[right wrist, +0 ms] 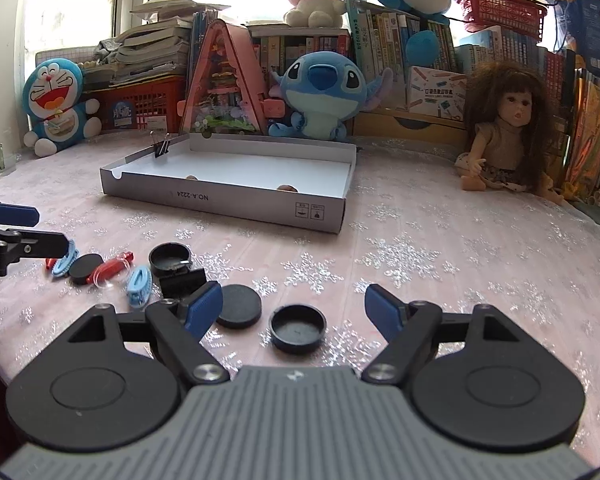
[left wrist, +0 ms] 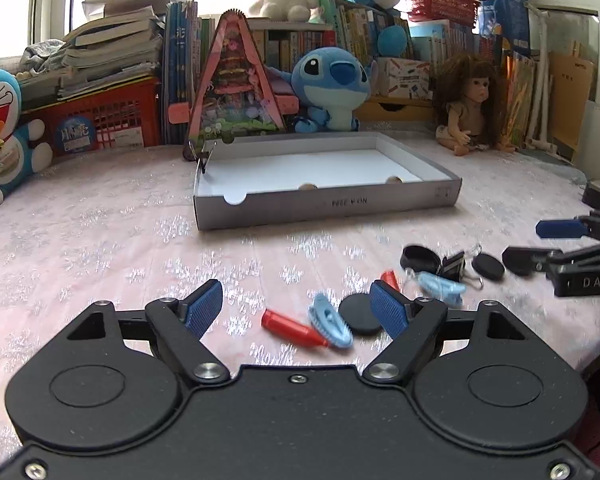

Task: Organize rigid objects
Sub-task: 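Lift the left tool out of the tray and back over the objects, then grasp the red crayon with the left tool while the right tool grasps the black cup, then carry the red crayon and black cup into the tray and release both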

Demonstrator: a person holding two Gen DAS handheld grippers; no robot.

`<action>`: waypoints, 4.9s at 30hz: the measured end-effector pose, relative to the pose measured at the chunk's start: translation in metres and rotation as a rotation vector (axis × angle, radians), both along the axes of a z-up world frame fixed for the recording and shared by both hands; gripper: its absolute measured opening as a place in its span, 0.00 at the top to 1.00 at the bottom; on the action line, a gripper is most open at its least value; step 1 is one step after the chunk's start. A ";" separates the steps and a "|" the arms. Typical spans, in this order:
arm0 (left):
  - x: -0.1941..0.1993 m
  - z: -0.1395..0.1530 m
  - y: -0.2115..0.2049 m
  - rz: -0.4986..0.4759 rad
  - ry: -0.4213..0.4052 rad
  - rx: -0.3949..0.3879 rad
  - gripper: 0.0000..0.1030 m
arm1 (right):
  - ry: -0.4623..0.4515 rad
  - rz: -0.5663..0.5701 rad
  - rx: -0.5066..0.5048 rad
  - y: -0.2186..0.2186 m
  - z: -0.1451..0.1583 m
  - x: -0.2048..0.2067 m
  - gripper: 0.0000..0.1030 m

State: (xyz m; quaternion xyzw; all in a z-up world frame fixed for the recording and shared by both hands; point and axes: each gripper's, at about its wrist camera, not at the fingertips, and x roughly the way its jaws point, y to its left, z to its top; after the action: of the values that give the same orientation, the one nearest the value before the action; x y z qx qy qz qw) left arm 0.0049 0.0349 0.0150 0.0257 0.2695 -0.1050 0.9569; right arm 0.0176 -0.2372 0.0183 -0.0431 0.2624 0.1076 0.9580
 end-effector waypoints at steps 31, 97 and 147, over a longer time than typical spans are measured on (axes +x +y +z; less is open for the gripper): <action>0.006 -0.014 0.032 0.176 0.055 0.019 0.52 | 0.015 -0.019 -0.081 -0.012 -0.011 -0.009 0.20; 0.049 -0.025 0.009 0.067 0.006 0.047 0.59 | 0.004 -0.028 -0.013 0.002 -0.016 -0.003 0.64; 0.218 0.014 -0.010 0.204 0.291 -0.143 0.59 | 0.294 -0.096 0.105 0.020 0.025 0.188 0.64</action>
State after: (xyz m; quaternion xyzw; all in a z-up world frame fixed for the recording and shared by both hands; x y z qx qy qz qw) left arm 0.2227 0.0253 0.0293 -0.0850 0.3979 -0.0291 0.9130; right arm 0.2056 -0.2174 0.0437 0.0360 0.3957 0.0805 0.9141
